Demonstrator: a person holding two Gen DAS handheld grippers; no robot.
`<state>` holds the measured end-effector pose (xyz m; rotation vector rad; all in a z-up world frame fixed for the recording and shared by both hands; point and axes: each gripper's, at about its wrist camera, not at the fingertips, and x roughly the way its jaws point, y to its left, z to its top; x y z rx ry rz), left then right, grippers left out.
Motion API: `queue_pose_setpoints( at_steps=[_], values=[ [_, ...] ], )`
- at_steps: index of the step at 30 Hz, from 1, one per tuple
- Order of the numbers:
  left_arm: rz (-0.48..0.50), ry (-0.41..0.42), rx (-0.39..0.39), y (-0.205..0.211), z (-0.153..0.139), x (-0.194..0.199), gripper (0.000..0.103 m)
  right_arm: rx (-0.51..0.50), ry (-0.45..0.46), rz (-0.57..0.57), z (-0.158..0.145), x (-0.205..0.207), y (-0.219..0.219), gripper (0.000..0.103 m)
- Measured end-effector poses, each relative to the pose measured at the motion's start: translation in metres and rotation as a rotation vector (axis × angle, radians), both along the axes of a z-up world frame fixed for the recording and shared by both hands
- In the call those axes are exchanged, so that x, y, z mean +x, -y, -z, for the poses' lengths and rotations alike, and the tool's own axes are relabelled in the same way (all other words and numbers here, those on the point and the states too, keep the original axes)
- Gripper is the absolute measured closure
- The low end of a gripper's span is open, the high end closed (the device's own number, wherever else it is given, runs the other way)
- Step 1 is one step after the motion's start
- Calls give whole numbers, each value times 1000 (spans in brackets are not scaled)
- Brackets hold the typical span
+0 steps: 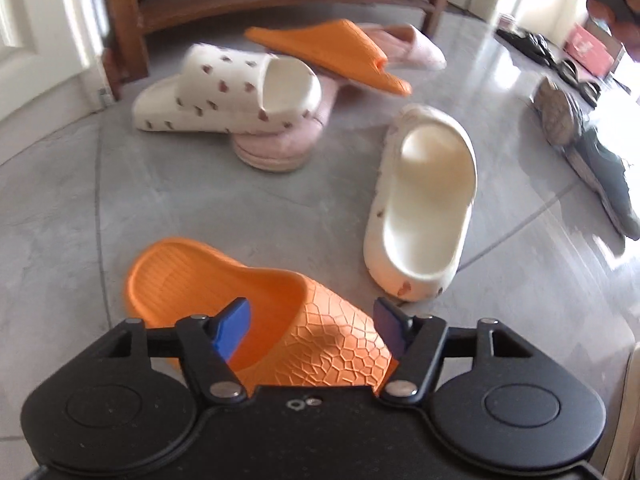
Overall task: Organize scattered shoes
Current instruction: 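Lower the left tool onto an orange slide and close on its strap, then carry the orange slide with the left tool toward the door and release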
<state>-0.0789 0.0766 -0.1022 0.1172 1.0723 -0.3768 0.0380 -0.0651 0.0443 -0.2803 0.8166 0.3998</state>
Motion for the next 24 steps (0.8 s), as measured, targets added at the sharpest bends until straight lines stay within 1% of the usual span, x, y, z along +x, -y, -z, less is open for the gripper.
queue_pose_setpoints(
  at_steps=[1, 4, 6, 8, 9, 12, 14, 17, 18, 20, 22, 23, 24],
  values=[
    [13, -17, -13, -1, 3, 1, 59, -4, -4, 6, 1, 1, 0, 0],
    [31, -49, -67, -10, 6, 3, 64, -7, -12, 20, 2, 3, 0, 0],
    [36, -57, -84, -14, 6, 4, 70, 1, -22, 24, 3, 5, -2, 0],
    [54, -62, -110, -19, 4, 2, 80, 6, -30, 18, 4, 5, -7, 0],
    [64, -59, -105, -20, 2, 0, 82, 4, -32, 10, 5, 6, -10, 0],
    [94, -40, -47, -24, -4, -11, 85, -2, -31, -25, 7, 3, -22, 0],
    [83, -30, -22, -33, -7, -15, 85, -7, -29, -44, 8, 1, -28, 0],
    [36, -13, 32, -58, -13, -18, 85, -13, -27, -57, 10, 0, -35, 0],
    [9, -5, 68, -73, -16, -18, 85, -13, -28, -57, 11, 0, -36, 0],
    [-37, -7, 114, -94, -19, -14, 84, -18, -30, -53, 12, 1, -38, 0],
    [-63, 8, 186, -108, -22, -13, 83, -24, -31, -49, 13, 2, -39, 0],
    [-71, 10, 209, -111, -23, -12, 82, -24, -31, -49, 13, 1, -39, 0],
    [-89, 15, 250, -116, -25, -12, 79, -25, -31, -49, 13, 1, -40, 0]
  ],
)
